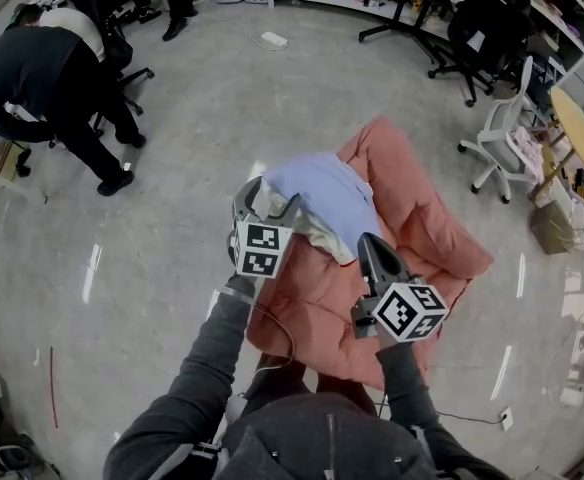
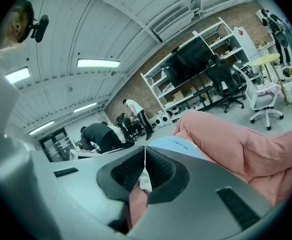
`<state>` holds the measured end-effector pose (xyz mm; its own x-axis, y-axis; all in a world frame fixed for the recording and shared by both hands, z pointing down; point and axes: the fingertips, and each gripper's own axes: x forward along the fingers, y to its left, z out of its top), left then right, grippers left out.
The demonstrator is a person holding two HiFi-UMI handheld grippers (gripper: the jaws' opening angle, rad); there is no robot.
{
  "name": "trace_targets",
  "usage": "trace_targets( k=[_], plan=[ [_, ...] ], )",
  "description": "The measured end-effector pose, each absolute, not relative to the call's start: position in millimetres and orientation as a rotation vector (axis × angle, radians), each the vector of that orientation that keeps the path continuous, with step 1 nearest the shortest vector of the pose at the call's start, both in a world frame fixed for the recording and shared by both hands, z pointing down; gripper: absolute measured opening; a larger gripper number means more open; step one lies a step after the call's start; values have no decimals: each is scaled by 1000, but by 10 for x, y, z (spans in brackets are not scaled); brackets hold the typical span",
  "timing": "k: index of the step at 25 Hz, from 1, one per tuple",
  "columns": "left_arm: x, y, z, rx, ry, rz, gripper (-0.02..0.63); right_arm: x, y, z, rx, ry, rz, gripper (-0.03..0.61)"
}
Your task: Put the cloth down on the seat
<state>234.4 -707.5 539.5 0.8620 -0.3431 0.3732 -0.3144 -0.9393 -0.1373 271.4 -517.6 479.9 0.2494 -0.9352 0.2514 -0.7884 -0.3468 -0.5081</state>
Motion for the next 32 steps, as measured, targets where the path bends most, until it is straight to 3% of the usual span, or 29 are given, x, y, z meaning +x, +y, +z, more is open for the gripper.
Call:
trace_targets(
  k=[6,10,21,32],
  plan=[
    [2296,-6869,5291,-3025,458,-614,331,2676,-5102,4753,-2225,1628,-745,12],
    [2234,-6723,5181,-3036,457,-590,202,2631,-5025,4717,-2200,1652,-743,12],
    [2038,-6278,4968,-3051,505,-537,69,2518,-4712,4673,-2165,1721,-733,12],
    [1854,-5620,4969,-3074,587,-482,34,2403,-4287,4678,-2127,1802,-721,12]
  ],
)
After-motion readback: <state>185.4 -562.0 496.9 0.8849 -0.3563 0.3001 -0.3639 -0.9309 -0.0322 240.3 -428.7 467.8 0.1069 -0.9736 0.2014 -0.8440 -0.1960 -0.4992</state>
